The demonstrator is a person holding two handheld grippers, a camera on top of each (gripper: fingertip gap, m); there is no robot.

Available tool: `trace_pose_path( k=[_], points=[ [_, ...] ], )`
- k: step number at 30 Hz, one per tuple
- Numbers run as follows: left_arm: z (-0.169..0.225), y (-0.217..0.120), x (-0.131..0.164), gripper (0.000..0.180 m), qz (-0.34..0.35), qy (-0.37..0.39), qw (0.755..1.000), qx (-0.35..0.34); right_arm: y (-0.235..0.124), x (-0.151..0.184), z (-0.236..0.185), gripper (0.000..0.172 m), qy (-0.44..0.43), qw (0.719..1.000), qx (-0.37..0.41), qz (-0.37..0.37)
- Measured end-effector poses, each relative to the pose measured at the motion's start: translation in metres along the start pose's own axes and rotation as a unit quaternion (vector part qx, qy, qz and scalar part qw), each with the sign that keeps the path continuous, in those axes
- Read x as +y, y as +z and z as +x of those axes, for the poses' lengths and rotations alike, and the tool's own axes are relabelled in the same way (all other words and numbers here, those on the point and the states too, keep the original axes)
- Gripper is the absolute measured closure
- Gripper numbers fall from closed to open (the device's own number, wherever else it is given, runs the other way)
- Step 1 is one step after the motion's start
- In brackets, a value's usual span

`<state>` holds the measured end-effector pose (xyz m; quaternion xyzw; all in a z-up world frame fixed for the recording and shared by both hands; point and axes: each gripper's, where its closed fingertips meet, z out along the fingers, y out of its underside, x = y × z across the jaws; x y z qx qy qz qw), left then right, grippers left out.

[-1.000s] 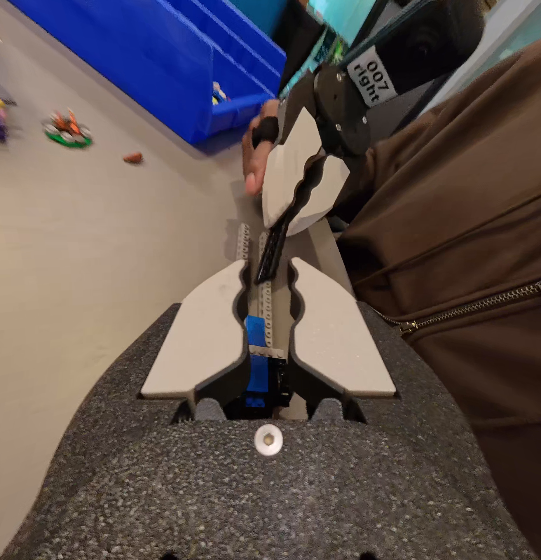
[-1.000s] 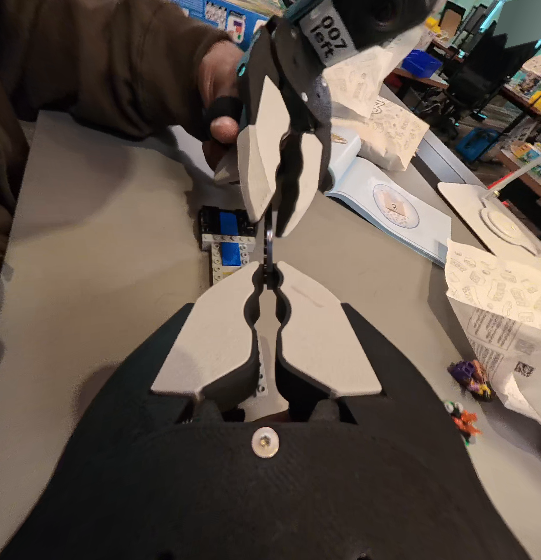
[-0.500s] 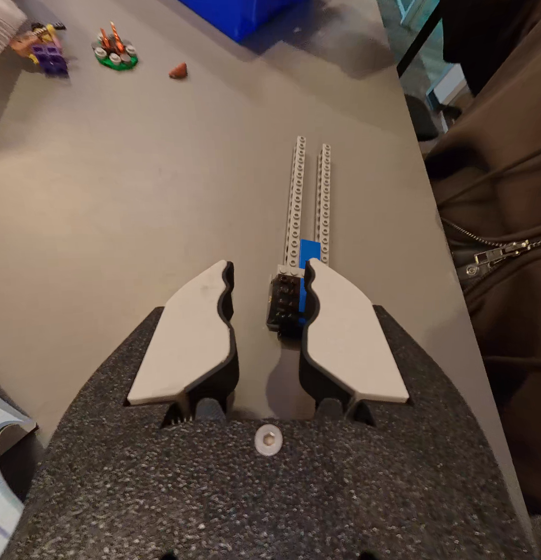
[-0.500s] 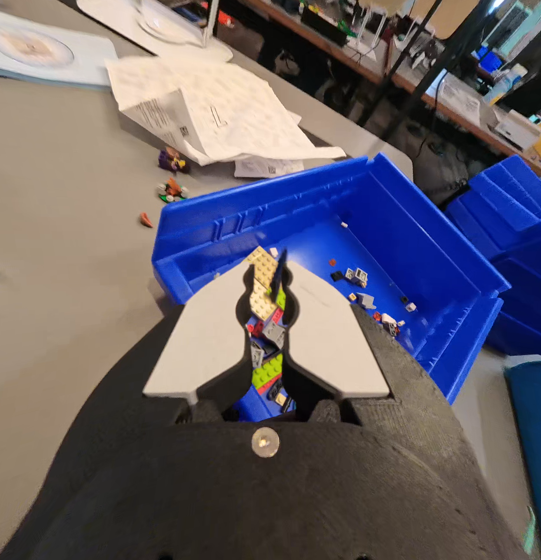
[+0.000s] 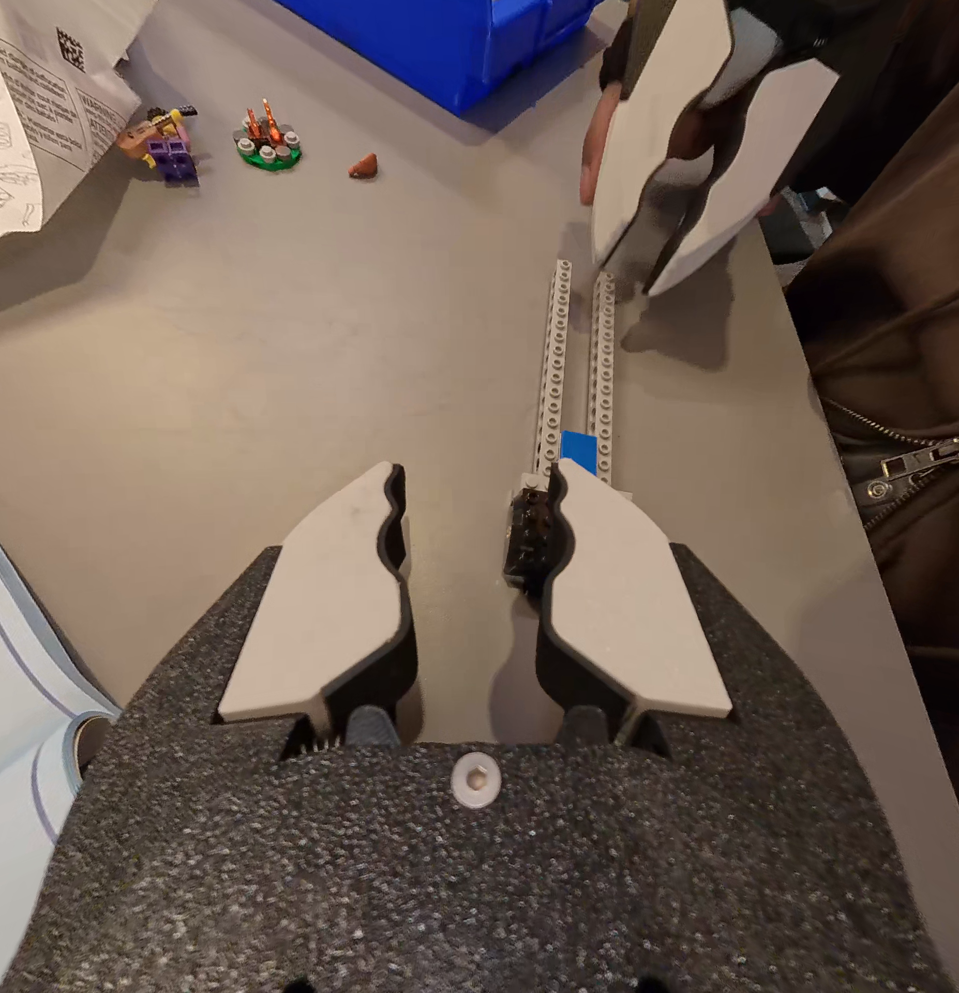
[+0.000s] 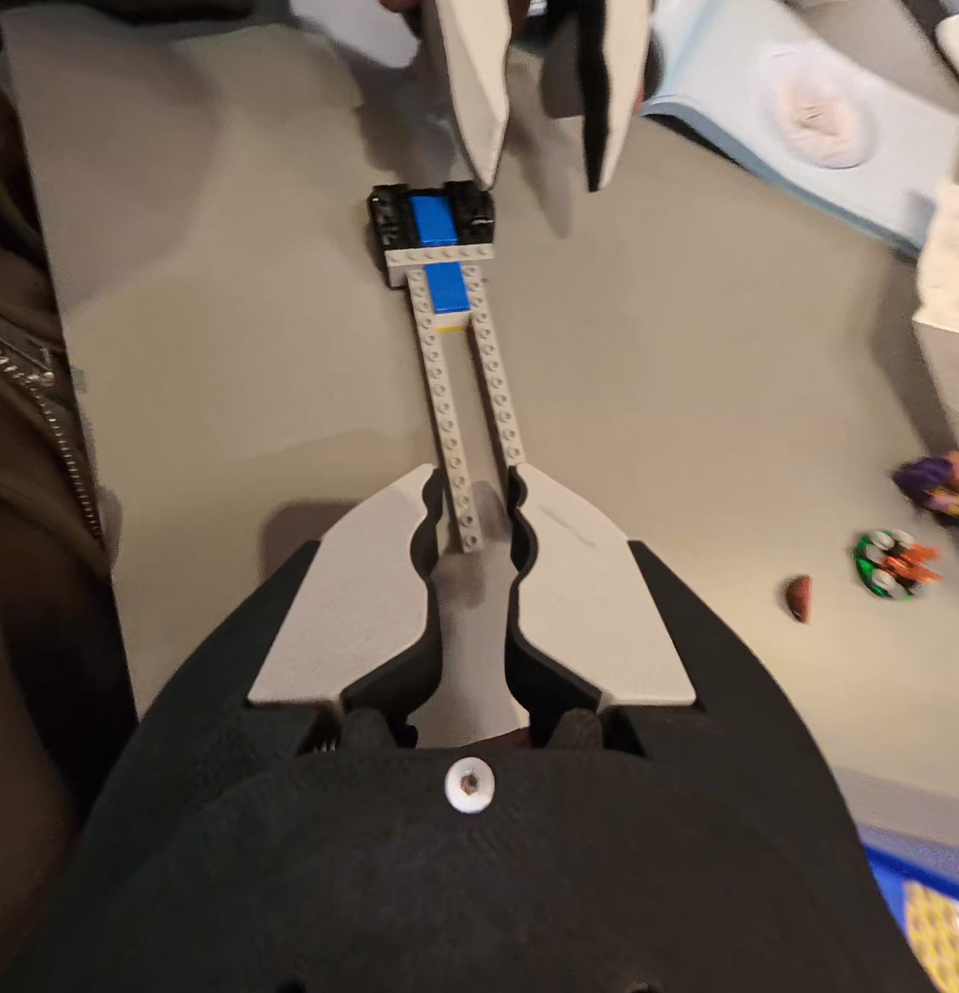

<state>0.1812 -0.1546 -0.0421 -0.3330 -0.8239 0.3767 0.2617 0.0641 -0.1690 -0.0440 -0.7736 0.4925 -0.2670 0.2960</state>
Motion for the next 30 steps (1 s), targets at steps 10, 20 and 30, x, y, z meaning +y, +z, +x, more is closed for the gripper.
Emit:
trace_pose_path(
  k=[10, 20, 30],
  points=[
    [0.015, 0.003, 0.006, 0.124, -0.014, 0.03, 0.999, 0.033, 0.029, 0.015, -0.001, 0.159, -0.003, 0.998, -0.019, -0.062],
    [0.015, 0.019, 0.019, 0.104, -0.109, 0.139, 0.983, -0.047, 0.038, 0.01, 0.016, 0.163, 0.014, 0.998, 0.001, -0.062],
    [-0.003, 0.02, 0.026, 0.114, -0.107, 0.131, 0.983, -0.073, 0.035, 0.012, 0.023, 0.163, -0.021, 0.997, -0.009, -0.074]
  ],
)
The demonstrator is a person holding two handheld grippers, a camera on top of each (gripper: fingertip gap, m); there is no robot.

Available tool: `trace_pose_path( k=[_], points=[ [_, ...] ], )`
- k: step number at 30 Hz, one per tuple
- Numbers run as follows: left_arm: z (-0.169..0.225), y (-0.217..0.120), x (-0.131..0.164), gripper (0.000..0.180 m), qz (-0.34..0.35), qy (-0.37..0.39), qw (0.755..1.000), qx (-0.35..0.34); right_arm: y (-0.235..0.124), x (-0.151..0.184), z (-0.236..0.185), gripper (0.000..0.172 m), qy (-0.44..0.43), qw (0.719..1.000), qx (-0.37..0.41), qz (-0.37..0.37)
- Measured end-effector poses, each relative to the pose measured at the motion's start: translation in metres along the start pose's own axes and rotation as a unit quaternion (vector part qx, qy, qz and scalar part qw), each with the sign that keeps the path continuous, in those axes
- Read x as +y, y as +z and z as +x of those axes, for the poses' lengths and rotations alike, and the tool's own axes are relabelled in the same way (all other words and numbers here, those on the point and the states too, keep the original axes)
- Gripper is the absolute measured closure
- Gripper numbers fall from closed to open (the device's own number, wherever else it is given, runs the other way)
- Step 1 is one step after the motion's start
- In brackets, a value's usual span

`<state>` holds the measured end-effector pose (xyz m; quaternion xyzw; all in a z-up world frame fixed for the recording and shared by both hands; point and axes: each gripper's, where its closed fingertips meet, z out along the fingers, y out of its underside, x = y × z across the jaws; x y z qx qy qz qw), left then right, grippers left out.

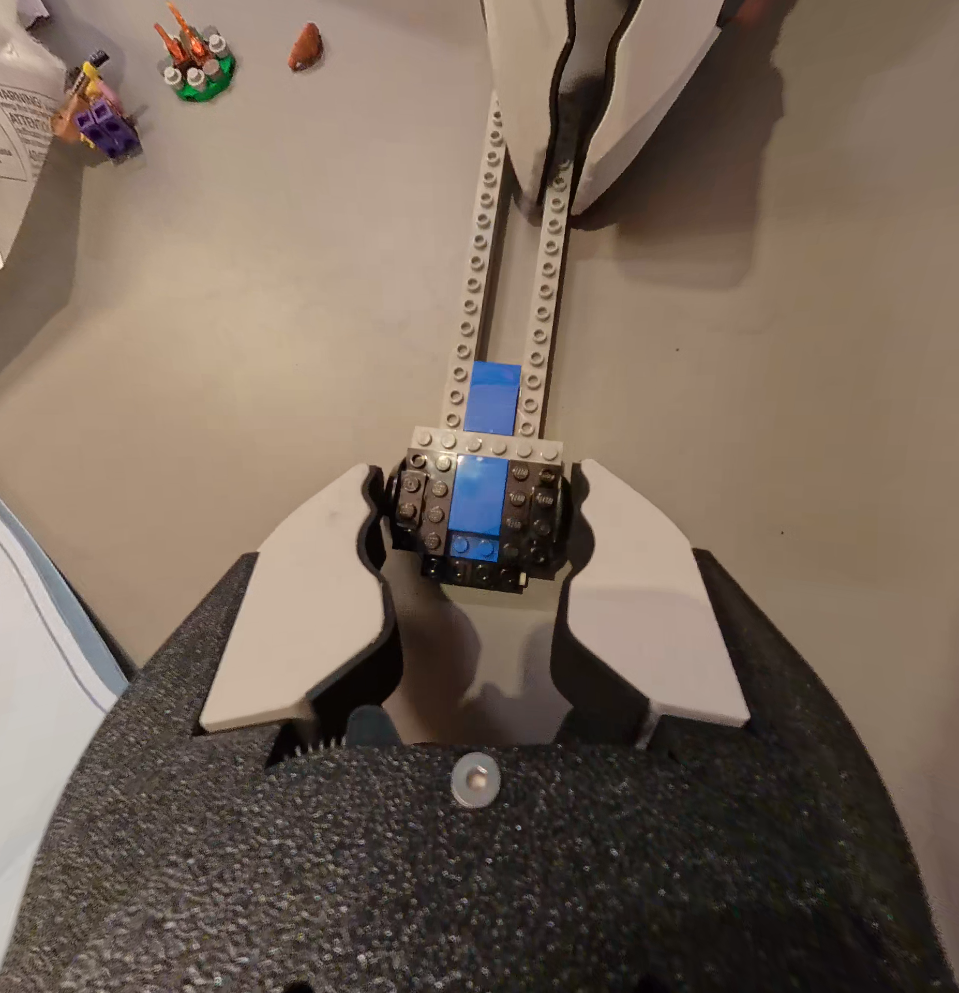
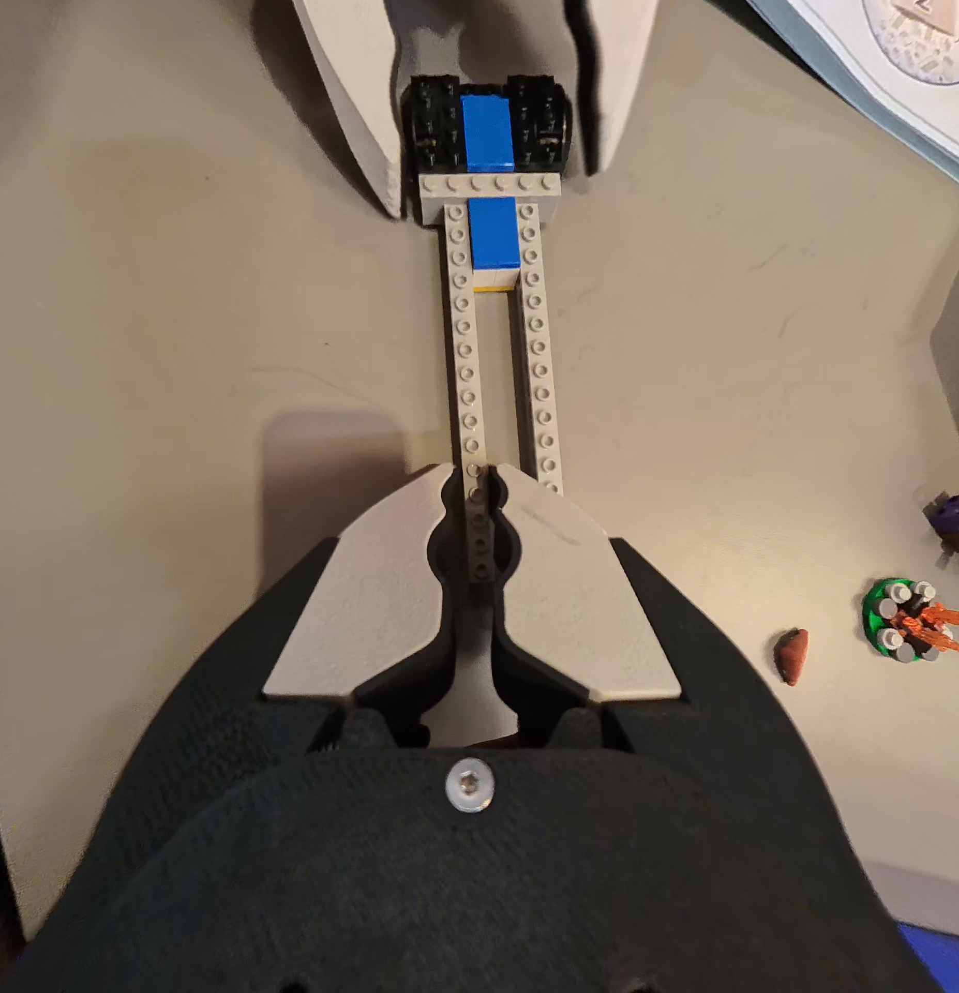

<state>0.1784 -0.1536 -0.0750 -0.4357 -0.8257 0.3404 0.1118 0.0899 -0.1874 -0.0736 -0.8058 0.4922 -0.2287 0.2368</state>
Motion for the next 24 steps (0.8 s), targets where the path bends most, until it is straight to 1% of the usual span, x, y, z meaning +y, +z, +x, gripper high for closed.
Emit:
trace_pose_path(
  k=[4, 8, 15, 17, 21, 24],
  points=[
    [0.0, 0.001, 0.0, 0.115, 0.001, -0.015, 1.0, 0.007, -0.004, -0.002, 0.003, 0.162, -0.001, 1.0, 0.012, 0.001],
    [-0.001, 0.002, 0.0, 0.115, 0.001, -0.013, 1.0, 0.007, -0.006, -0.007, 0.001, 0.162, -0.006, 1.0, 0.019, 0.006],
    [0.001, 0.003, -0.003, 0.115, 0.008, -0.003, 1.0, 0.003, 0.008, -0.009, -0.001, 0.158, -0.012, 1.0, 0.024, -0.013],
    [0.001, 0.004, -0.004, 0.115, 0.009, -0.004, 1.0, 0.002, 0.01, -0.012, -0.001, 0.162, -0.008, 0.999, 0.031, -0.016],
    [-0.001, 0.005, -0.004, 0.115, 0.008, -0.021, 1.0, -0.003, 0.01, -0.011, 0.001, 0.162, 0.014, 0.999, 0.035, -0.025],
    [-0.001, 0.005, -0.004, 0.115, 0.008, -0.018, 1.0, -0.002, 0.009, -0.011, 0.0, 0.163, 0.026, 0.999, 0.027, -0.017]
  ],
)
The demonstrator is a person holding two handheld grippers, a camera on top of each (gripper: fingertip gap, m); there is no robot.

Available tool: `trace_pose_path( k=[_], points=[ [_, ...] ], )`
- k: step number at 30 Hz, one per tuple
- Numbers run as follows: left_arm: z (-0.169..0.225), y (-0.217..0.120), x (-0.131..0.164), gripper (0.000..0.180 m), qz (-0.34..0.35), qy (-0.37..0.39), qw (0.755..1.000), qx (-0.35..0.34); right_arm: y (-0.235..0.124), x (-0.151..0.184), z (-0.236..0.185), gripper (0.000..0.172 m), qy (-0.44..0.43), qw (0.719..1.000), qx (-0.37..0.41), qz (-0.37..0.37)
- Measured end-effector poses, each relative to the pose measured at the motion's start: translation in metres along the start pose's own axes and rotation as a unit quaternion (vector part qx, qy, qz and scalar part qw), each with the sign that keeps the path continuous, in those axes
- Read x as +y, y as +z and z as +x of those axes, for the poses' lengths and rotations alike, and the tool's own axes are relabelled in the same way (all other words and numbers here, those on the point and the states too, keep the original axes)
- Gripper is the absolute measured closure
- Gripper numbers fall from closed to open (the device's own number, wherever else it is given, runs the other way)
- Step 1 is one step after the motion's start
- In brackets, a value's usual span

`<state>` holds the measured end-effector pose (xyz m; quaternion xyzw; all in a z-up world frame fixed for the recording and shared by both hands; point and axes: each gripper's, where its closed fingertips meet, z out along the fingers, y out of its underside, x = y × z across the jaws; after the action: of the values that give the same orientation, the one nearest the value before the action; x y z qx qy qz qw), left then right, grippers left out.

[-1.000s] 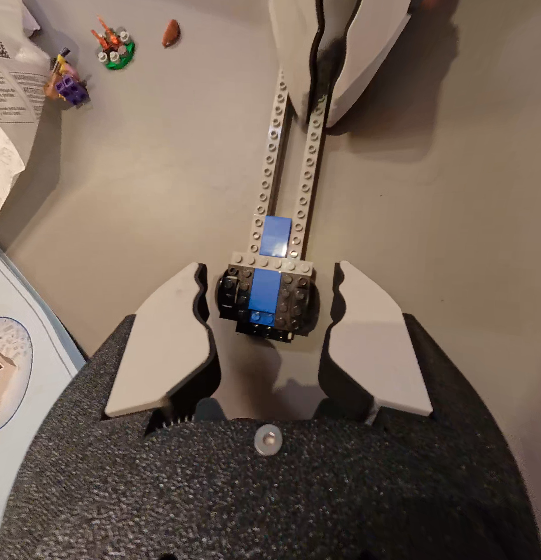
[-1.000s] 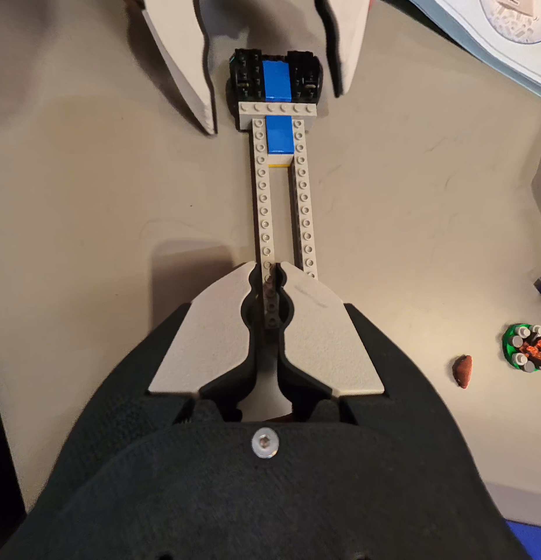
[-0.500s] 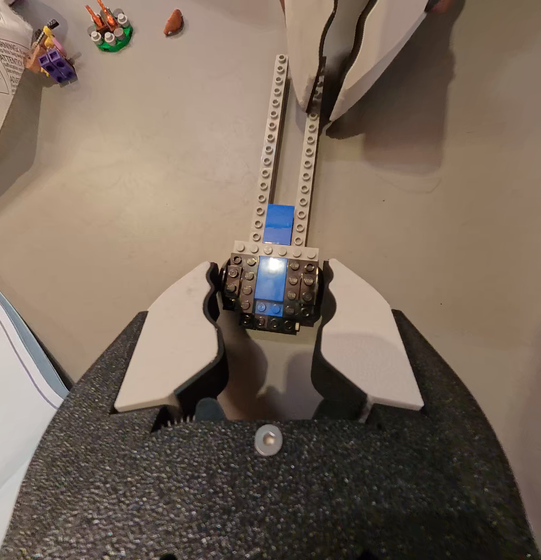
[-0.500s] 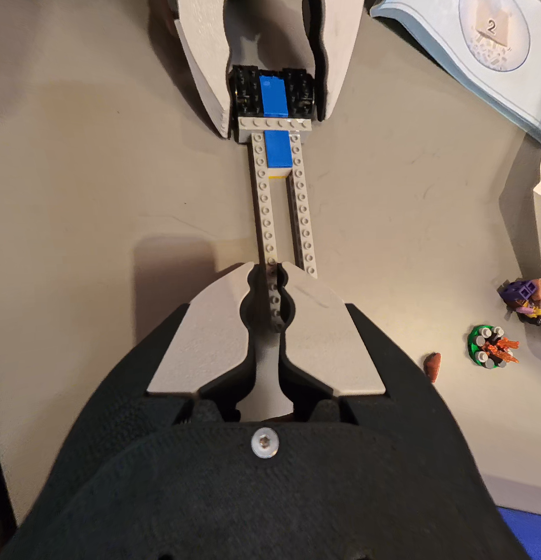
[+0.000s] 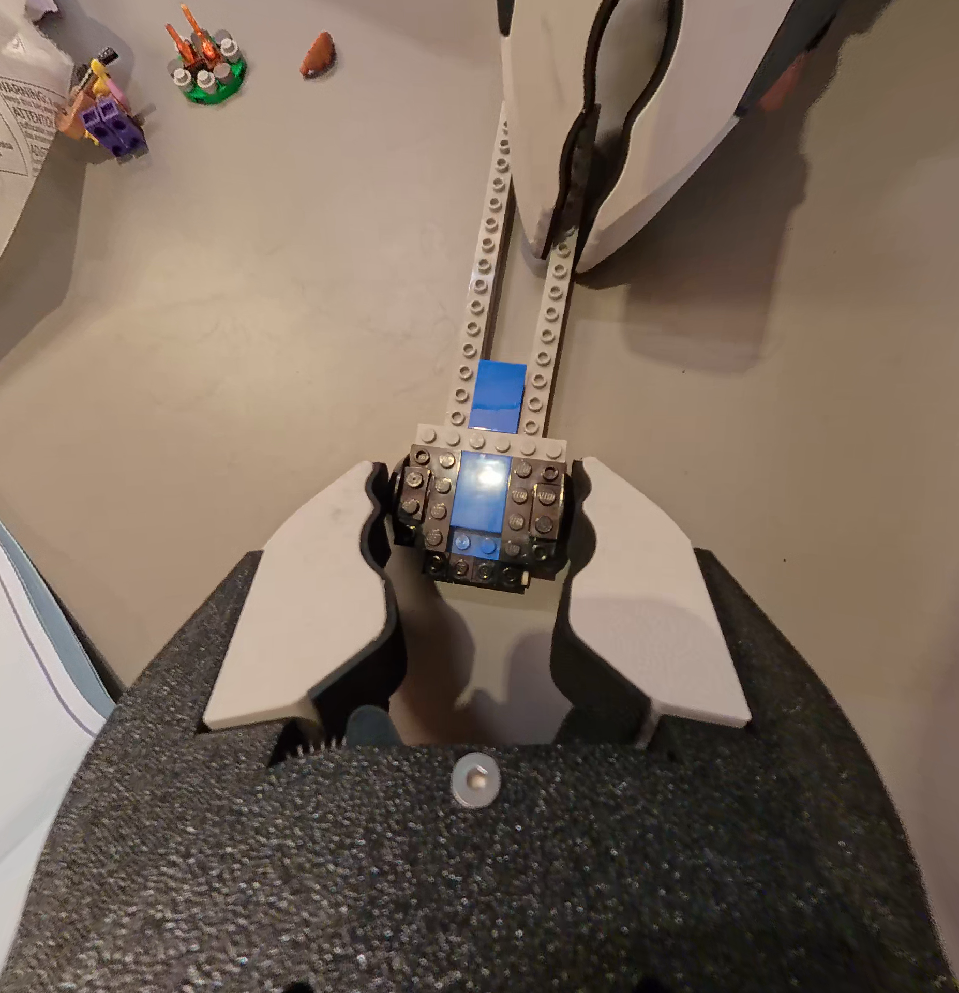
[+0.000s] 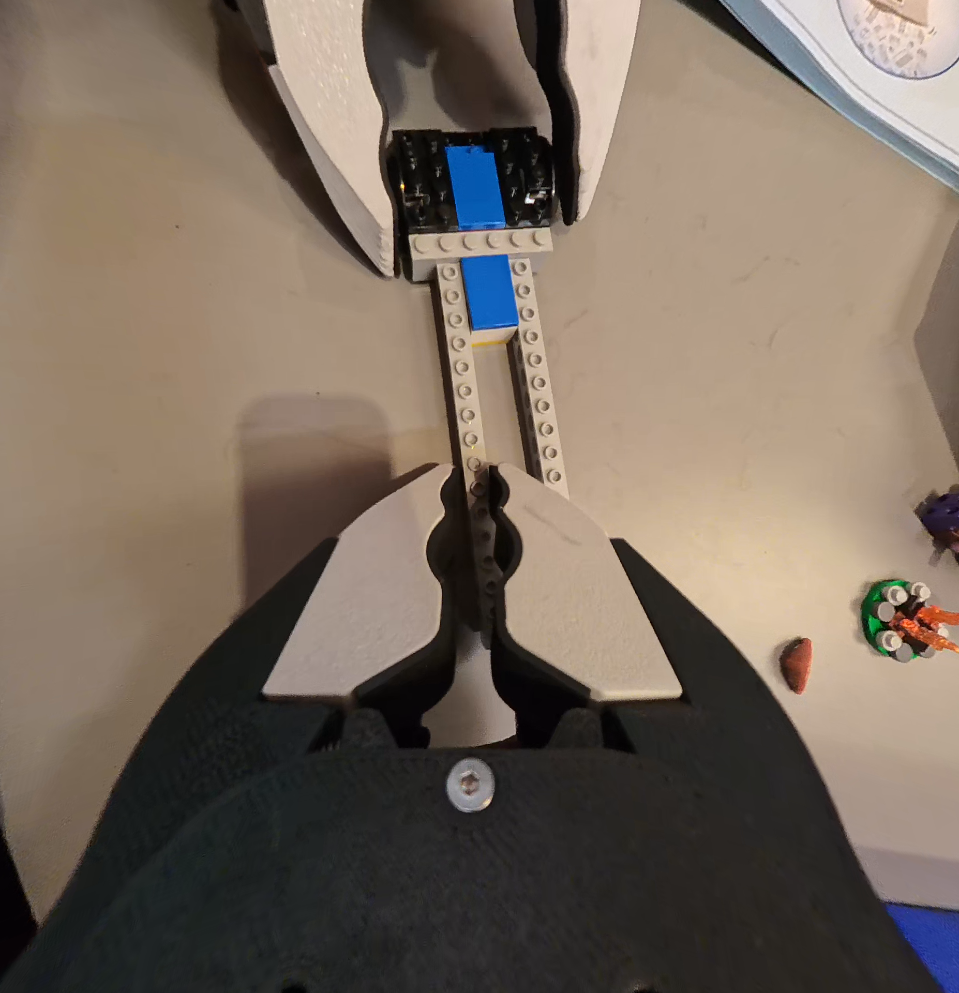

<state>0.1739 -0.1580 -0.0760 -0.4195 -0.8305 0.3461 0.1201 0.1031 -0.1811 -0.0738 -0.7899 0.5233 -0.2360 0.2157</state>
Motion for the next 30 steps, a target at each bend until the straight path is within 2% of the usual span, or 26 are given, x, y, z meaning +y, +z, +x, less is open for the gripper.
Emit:
trace_pose_path(
  k=[5, 19, 26, 30],
  points=[
    [0.0, 0.001, -0.001, 0.115, 0.0, -0.003, 1.0, -0.001, -0.001, 0.001, 0.0, 0.163, 0.044, 0.999, 0.005, -0.011],
    [0.005, 0.001, -0.001, 0.115, 0.006, 0.009, 1.0, 0.018, -0.007, 0.0, -0.009, 0.163, 0.005, 0.999, -0.031, 0.01],
    [0.002, 0.0, -0.001, 0.115, 0.008, -0.004, 1.0, 0.016, -0.009, -0.005, -0.002, 0.163, -0.002, 1.0, -0.001, 0.031],
    [0.001, -0.002, -0.001, 0.115, 0.022, -0.041, 0.998, 0.039, -0.01, -0.006, 0.001, 0.161, -0.01, 0.999, 0.019, 0.043]
  ],
)
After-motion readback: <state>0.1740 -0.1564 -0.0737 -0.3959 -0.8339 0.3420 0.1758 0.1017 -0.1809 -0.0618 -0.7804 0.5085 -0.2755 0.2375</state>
